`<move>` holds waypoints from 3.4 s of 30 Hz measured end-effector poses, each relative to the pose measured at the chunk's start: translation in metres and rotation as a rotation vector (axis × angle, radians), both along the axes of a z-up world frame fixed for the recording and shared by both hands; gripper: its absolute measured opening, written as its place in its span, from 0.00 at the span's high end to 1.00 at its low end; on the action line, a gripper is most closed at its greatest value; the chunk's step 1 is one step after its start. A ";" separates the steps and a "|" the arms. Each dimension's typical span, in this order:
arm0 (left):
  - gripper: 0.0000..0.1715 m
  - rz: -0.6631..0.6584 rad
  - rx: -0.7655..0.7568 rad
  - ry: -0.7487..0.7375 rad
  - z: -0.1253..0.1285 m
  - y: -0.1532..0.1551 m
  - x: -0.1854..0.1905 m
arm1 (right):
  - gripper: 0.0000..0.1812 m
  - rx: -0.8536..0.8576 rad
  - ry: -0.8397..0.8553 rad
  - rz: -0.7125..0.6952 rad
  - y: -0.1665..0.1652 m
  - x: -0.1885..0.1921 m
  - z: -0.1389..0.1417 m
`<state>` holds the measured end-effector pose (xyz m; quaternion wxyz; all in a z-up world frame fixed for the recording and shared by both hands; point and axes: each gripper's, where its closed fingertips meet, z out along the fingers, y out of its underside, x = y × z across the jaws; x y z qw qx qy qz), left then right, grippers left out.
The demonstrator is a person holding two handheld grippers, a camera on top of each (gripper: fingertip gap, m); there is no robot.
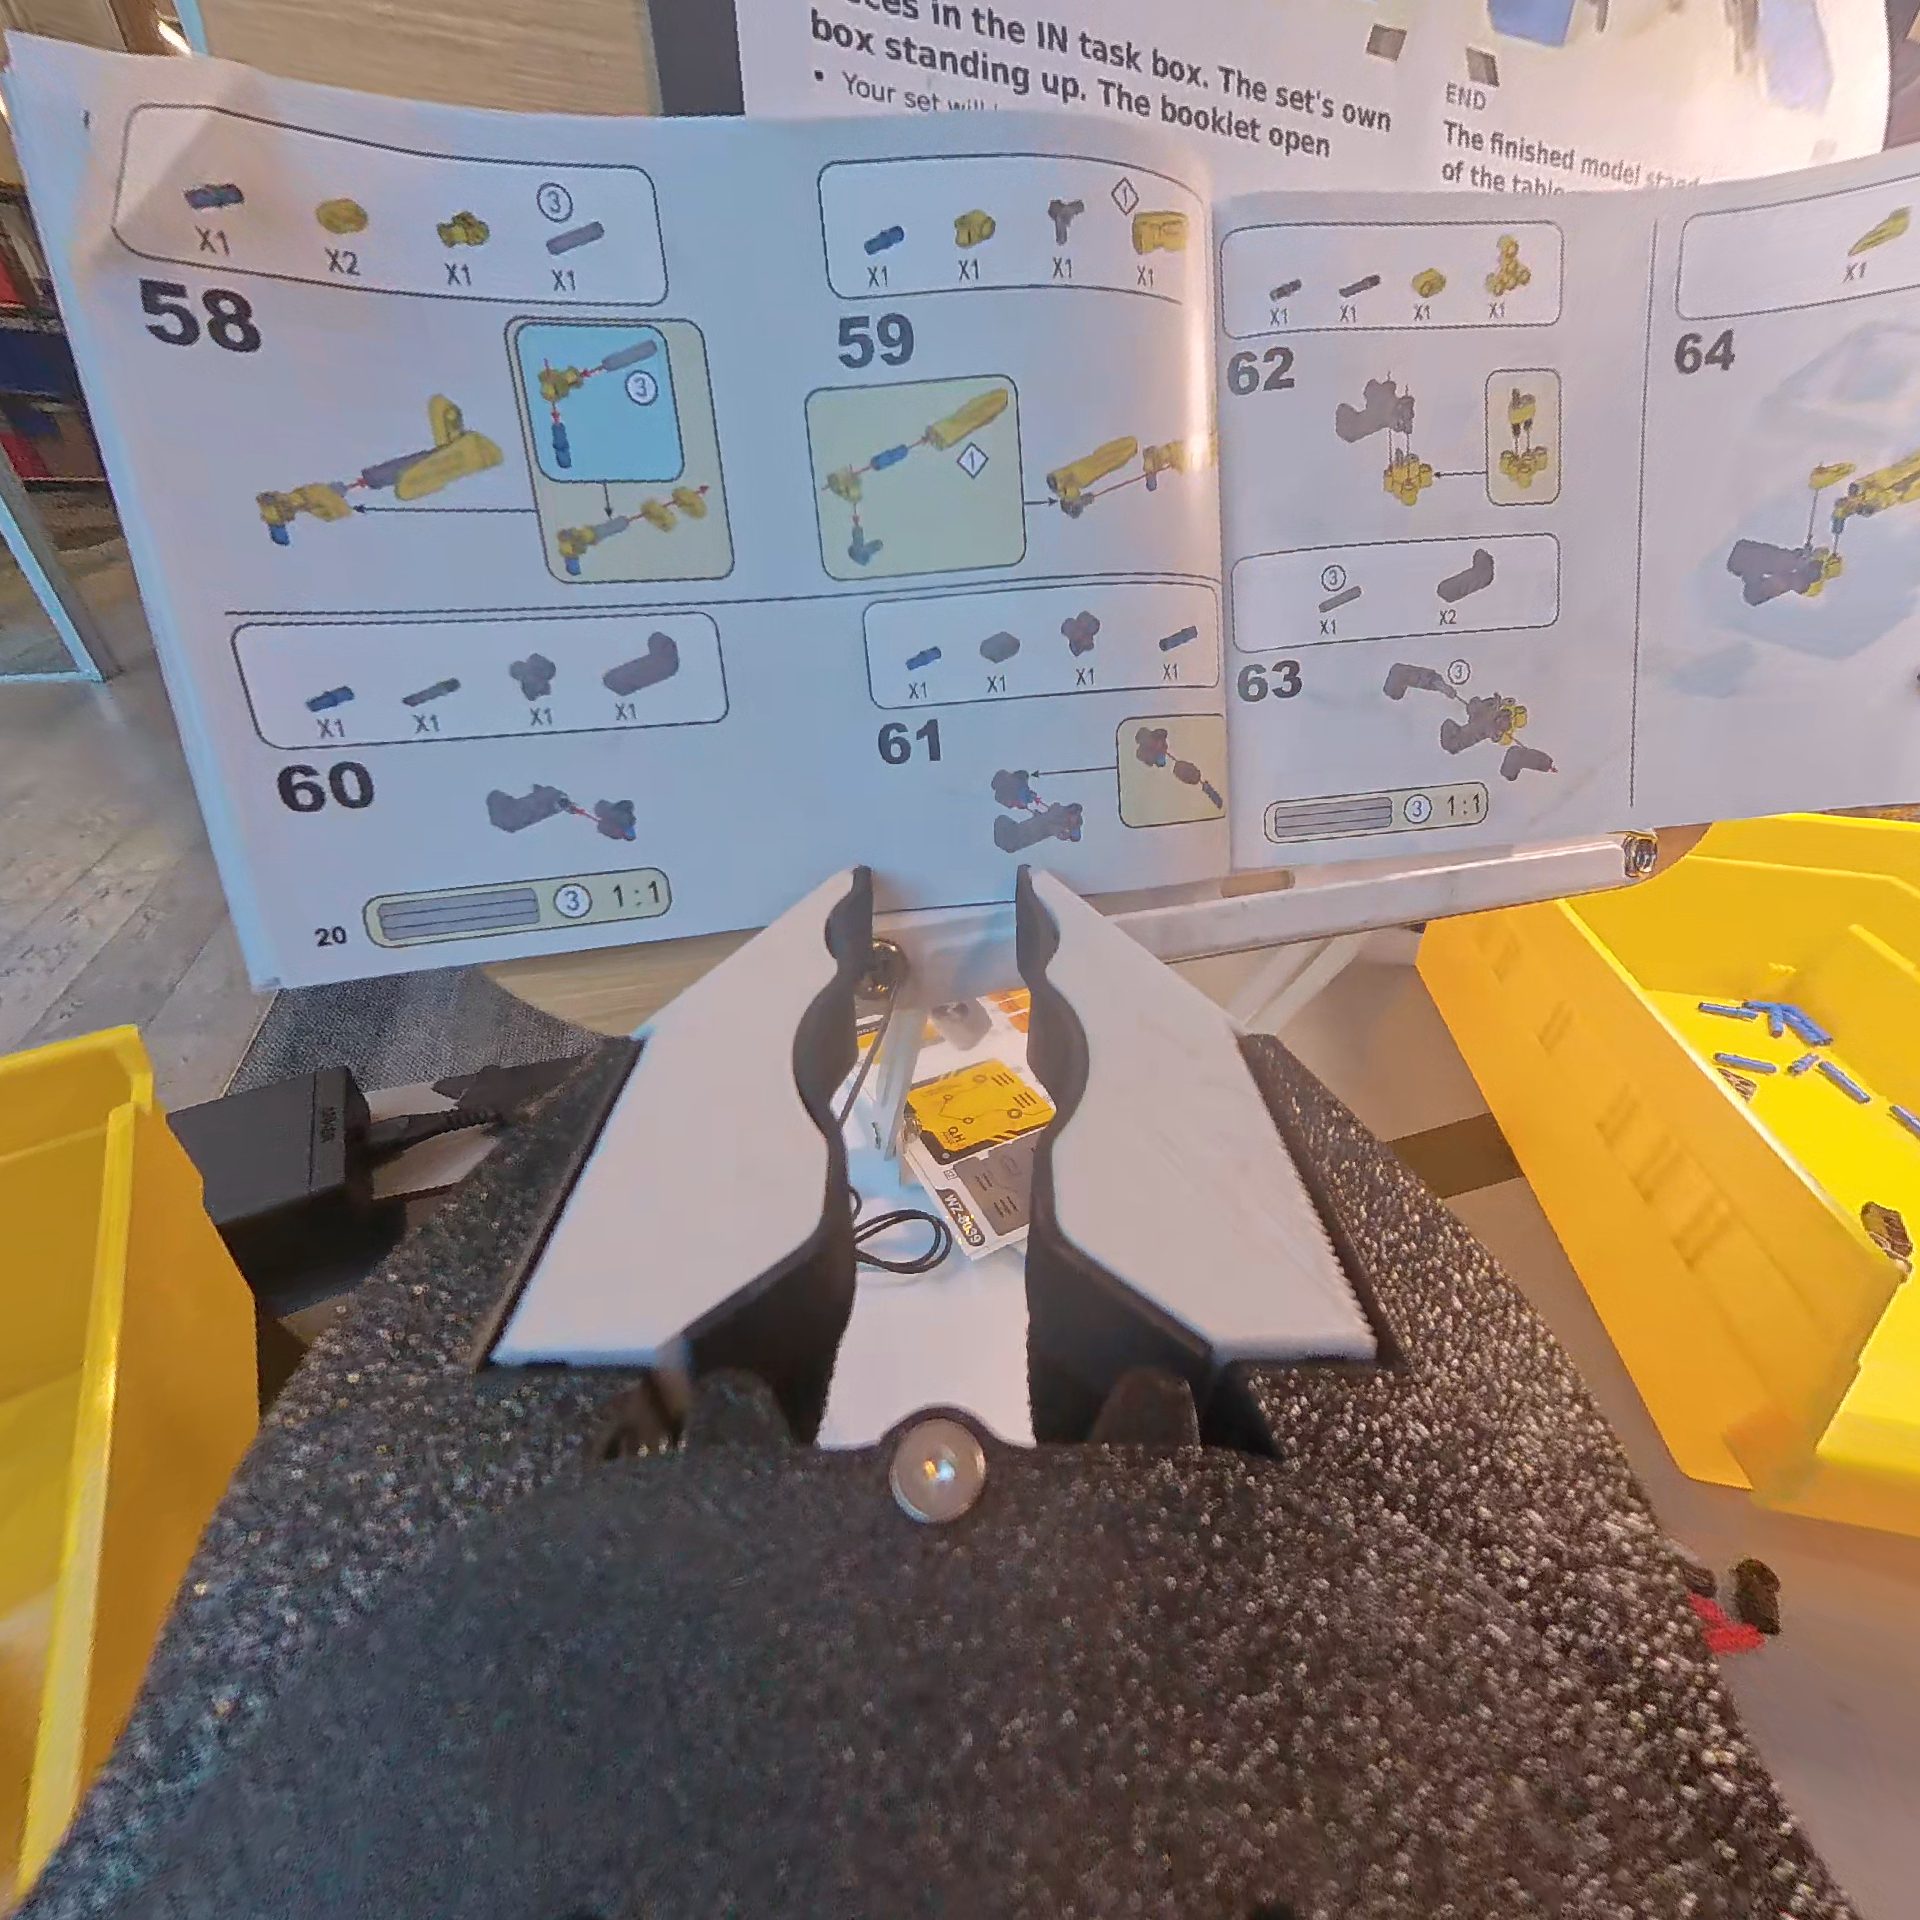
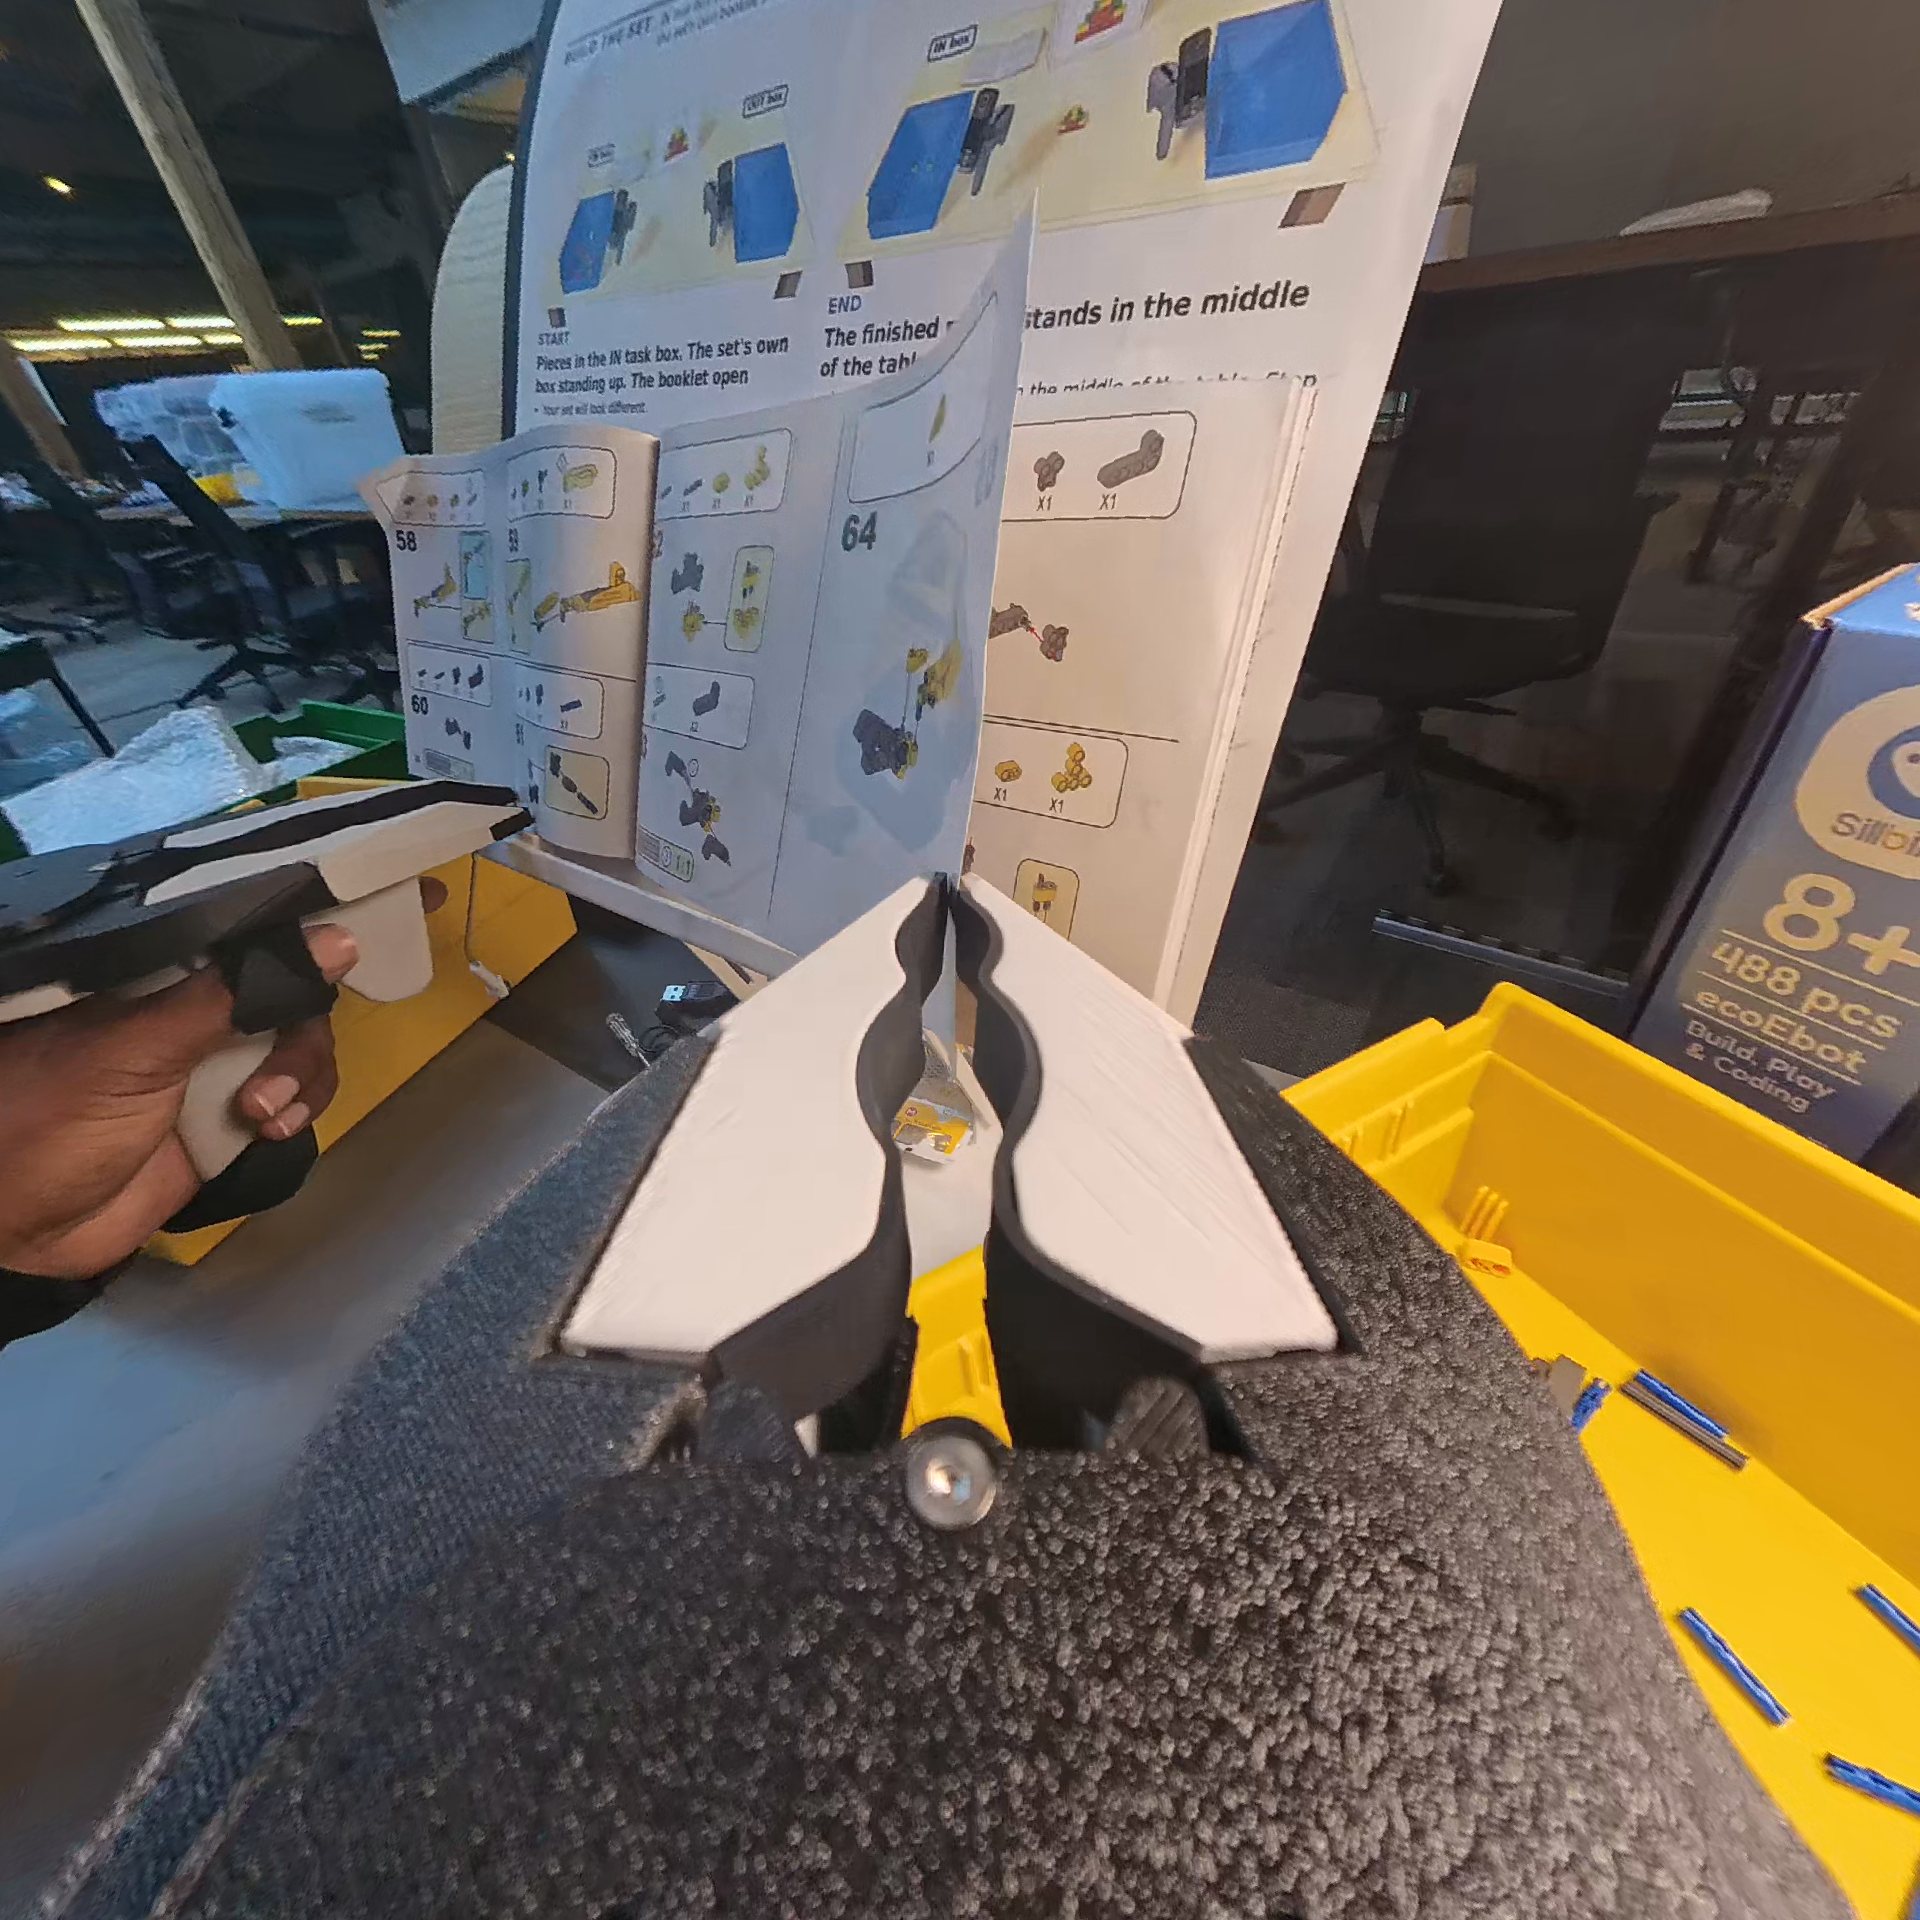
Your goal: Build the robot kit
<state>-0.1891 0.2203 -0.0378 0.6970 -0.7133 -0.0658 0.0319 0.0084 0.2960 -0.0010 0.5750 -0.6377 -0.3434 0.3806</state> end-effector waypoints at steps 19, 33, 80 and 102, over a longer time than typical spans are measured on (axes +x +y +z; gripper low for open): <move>0.80 0.015 -0.016 0.045 0.002 -0.002 -0.003 | 1.00 -0.011 0.006 -0.003 0.005 0.001 -0.006; 0.79 0.022 -0.017 0.064 0.000 -0.004 -0.006 | 0.99 0.023 -0.024 -0.078 0.016 0.000 -0.010; 0.85 0.017 -0.108 0.066 -0.001 -0.011 -0.024 | 1.00 0.095 -0.016 -0.113 0.017 0.000 -0.010; 0.94 -0.017 -0.162 0.085 -0.003 -0.009 -0.025 | 1.00 0.087 0.000 -0.104 0.017 0.003 -0.009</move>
